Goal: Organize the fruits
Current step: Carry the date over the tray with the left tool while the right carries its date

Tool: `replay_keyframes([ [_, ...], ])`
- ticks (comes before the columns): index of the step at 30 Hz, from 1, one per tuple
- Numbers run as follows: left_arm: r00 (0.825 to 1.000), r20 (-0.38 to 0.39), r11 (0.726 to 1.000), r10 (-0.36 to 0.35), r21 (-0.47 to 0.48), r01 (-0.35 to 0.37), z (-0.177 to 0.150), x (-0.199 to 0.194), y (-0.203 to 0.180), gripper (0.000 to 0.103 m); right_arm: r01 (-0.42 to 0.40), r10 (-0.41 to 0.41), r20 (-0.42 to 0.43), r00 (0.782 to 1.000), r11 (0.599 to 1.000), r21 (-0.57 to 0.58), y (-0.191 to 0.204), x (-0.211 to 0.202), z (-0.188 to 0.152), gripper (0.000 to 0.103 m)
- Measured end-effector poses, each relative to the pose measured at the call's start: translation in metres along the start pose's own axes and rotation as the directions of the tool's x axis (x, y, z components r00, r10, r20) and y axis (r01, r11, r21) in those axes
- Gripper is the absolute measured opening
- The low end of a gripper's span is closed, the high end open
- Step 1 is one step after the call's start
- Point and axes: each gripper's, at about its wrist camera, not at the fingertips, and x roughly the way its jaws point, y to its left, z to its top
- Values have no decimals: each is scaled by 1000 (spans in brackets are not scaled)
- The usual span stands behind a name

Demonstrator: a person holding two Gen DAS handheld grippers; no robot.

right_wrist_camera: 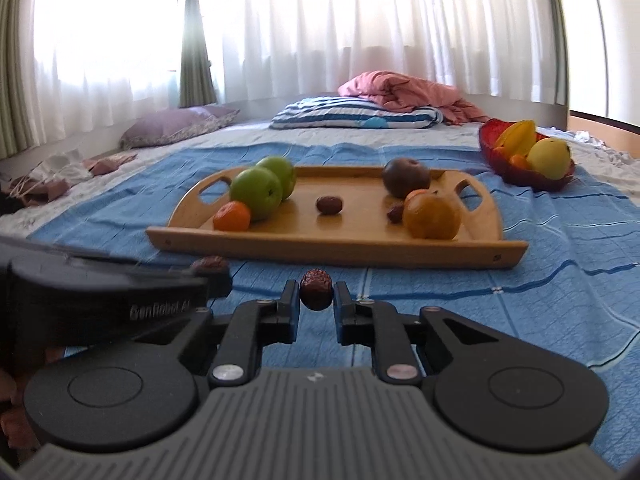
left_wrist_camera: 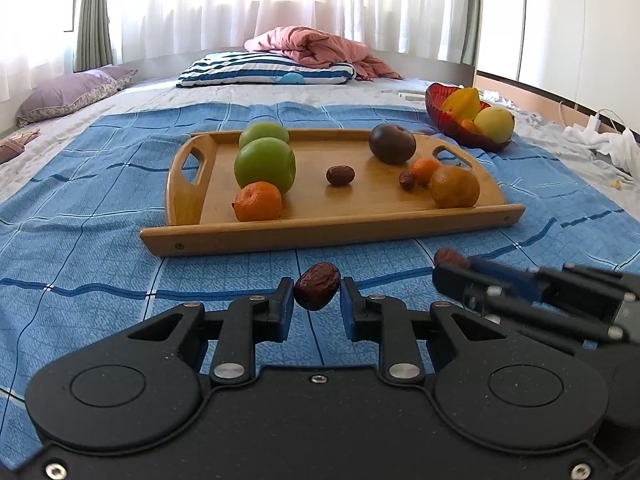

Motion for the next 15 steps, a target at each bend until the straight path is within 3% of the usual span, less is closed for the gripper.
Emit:
replay_keyframes([
  [15,999,40,1000,-12,-22,13,21,0,-3,23,14,-14,20,1000,1000,27,-13,3,13,22],
])
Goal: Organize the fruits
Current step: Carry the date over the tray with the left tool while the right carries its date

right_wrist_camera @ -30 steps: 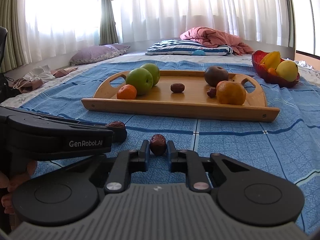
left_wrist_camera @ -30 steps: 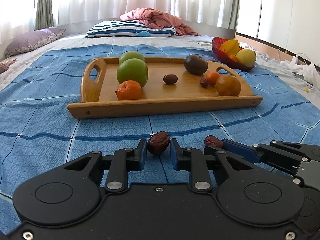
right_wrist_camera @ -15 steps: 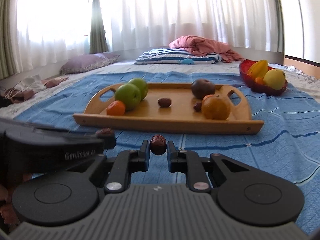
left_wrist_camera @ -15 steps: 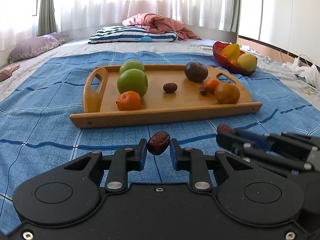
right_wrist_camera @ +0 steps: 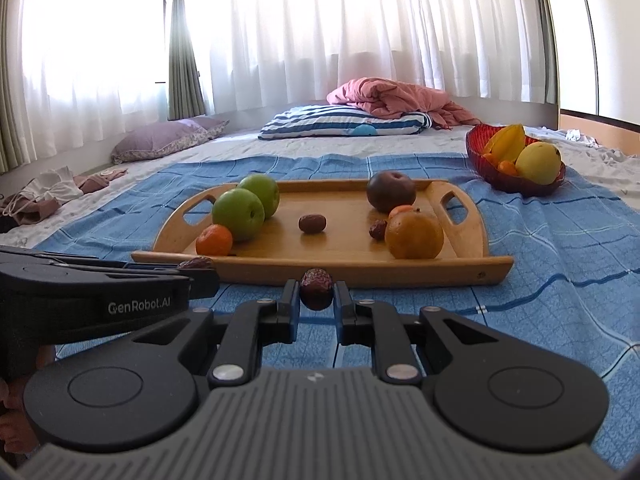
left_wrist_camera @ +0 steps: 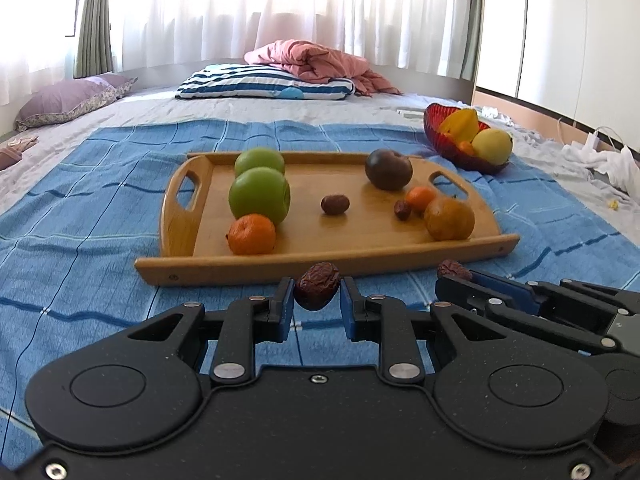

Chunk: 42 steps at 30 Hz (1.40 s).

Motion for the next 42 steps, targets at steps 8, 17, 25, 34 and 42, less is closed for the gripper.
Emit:
replay_keyframes([
  [8,1000,10,1000,-8,-18,8,15,10,-1,23,8,-8,23,1000,1000,9,-4,6,11,22],
  [17,1000,6,999,-12,-44,12,33,32,1,23,20,-21,38,999,1000,23,-11,25,28,22],
  [25,1000,-6,999,-5,-45,4,41,56,-3,23,38,-40,32,999,998,58,-20,45,34,22],
  [34,999,-40,999,14,-33,-15,41,84,-3,23,50,-49,-17,999,996,71,-33,69,32,22],
  [42,999,-51,999,4,-43,-6,43,98,-4,23,52,-50,-25,998,996,69,-37,80,34,22],
])
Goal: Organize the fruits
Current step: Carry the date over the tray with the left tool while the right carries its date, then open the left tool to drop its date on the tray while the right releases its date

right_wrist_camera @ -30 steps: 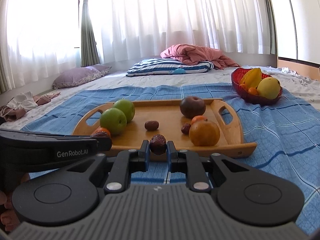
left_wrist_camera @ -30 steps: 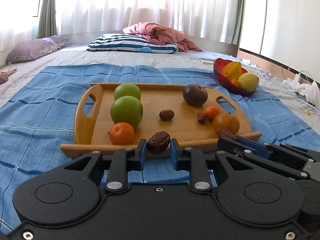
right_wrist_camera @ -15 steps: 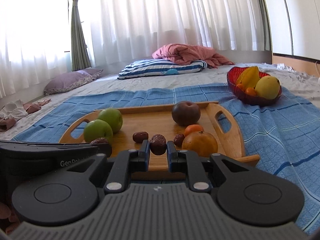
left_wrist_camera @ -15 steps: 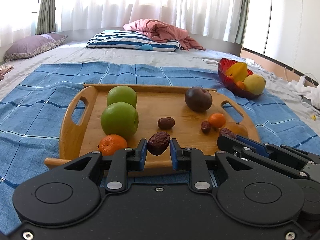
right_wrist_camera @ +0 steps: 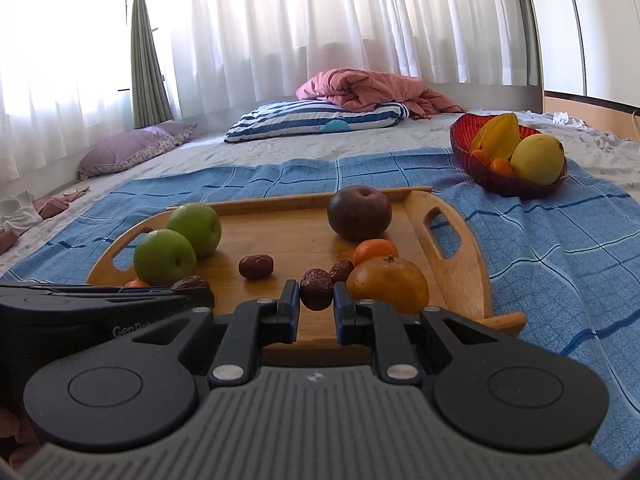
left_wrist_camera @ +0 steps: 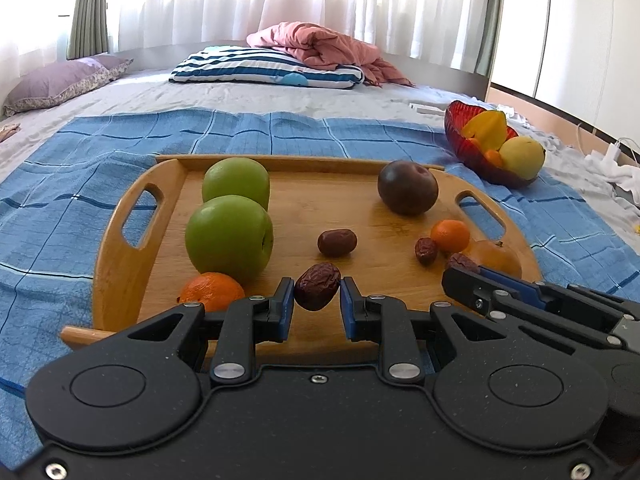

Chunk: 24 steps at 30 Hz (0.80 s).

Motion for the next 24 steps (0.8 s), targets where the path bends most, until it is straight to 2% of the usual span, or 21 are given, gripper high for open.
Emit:
replay_keyframes([
  [24,1000,-16,1000,-8,-1,8,6,23,1,23,1,-1,-62,998,1000,-3,0,27,6,22],
])
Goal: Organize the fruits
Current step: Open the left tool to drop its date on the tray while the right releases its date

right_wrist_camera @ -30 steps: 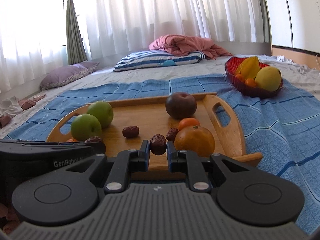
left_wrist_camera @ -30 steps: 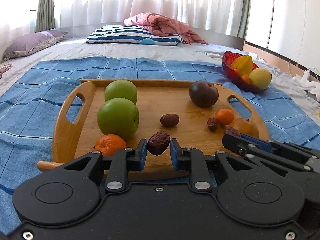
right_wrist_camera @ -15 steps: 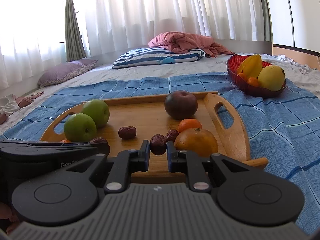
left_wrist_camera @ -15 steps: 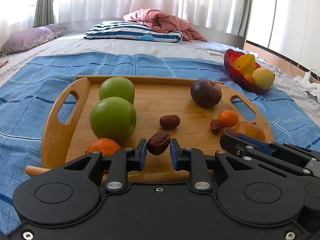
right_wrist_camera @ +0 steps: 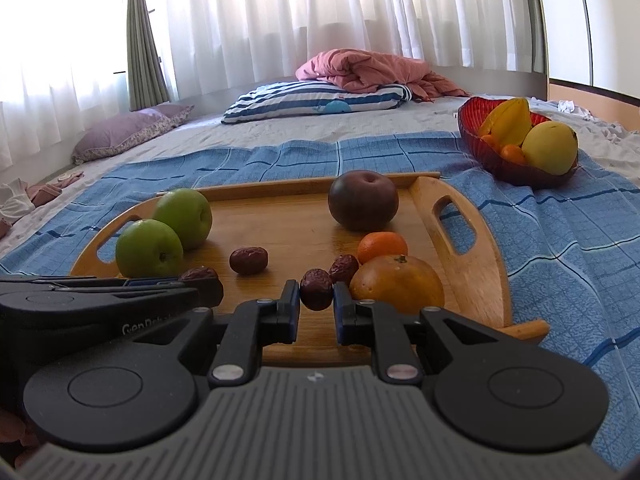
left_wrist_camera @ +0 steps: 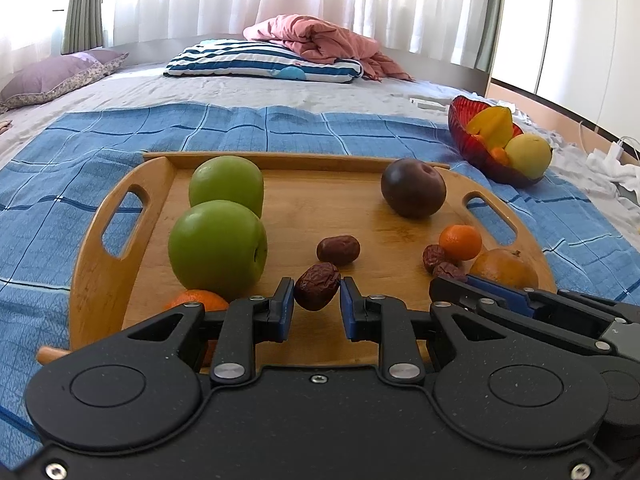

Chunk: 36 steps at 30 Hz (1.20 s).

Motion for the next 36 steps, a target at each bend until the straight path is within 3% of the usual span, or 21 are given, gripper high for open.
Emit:
replay_keyframes([
  [19,1000,2,1000,17,20,-17,0,11,-2,23,-13,13,-59,998,1000,13,-3,15,1,21],
  [36,1000,-23,999,0,48,1,1,13,-4,26,-18,20,-62,998,999,34,-7,14,0,23],
])
